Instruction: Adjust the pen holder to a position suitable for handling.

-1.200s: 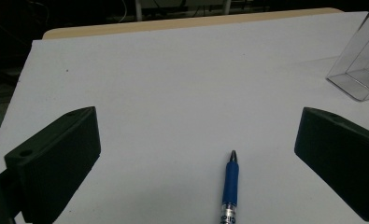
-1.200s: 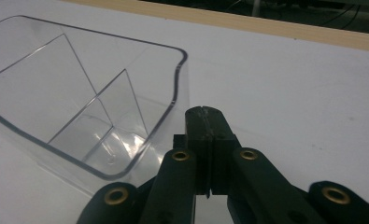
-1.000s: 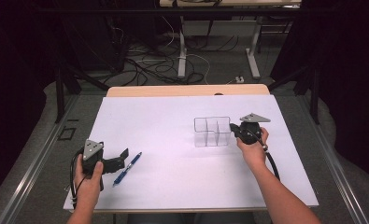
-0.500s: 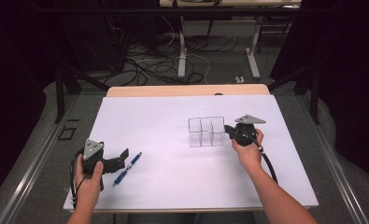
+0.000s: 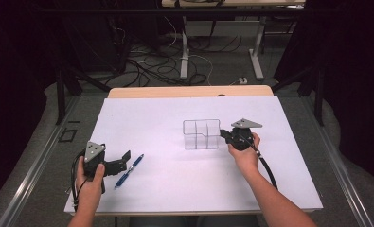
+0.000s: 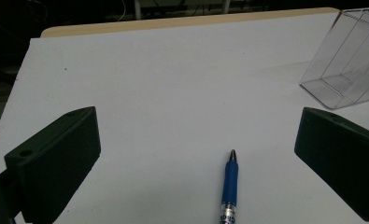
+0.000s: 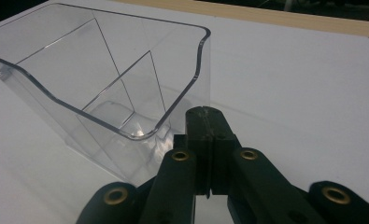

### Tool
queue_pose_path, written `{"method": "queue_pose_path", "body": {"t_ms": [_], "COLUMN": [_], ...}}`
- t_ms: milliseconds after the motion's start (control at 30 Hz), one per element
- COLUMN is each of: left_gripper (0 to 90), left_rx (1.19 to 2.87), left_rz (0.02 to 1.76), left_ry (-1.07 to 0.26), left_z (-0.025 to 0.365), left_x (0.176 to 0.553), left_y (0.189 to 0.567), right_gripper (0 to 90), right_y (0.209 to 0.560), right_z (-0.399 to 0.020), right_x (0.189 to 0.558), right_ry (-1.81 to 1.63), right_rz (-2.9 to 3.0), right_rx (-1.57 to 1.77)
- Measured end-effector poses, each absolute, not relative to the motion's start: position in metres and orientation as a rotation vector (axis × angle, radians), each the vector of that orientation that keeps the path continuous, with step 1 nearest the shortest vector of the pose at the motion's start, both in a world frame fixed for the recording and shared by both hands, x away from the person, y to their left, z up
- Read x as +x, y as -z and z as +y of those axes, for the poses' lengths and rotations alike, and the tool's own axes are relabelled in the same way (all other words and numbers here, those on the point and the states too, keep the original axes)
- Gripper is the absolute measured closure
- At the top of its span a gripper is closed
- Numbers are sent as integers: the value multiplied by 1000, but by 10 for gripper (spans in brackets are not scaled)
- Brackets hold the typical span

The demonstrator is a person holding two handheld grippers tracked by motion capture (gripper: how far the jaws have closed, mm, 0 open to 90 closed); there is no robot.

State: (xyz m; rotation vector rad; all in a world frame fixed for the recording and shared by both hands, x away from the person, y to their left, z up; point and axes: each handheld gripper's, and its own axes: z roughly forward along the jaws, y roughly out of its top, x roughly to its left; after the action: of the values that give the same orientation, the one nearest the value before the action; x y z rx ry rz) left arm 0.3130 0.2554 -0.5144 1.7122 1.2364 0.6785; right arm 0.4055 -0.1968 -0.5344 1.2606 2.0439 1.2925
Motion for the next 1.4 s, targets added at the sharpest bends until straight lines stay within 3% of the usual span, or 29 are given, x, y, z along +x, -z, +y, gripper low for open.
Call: {"method": "queue_pose_path", "body": {"t_ms": [900, 1233, 1400], "left_gripper": [2, 2, 2], "left_rx": [1715, 1716, 1717], "left_rz": [1235, 1237, 1236], "left_ry": [-677, -678, -679], "left_z": [255, 256, 255], "left_x": [313, 313, 313], "left_y": [515, 515, 515], "right_gripper": [899, 851, 774], "right_y": [537, 531, 523], "right_z": [-170, -177, -181], "right_x": [405, 404, 398], "right_ry": [-1335, -1363, -1383], "right_rz": [2059, 2018, 1981], "right_rx": [1239, 1242, 1224]}}
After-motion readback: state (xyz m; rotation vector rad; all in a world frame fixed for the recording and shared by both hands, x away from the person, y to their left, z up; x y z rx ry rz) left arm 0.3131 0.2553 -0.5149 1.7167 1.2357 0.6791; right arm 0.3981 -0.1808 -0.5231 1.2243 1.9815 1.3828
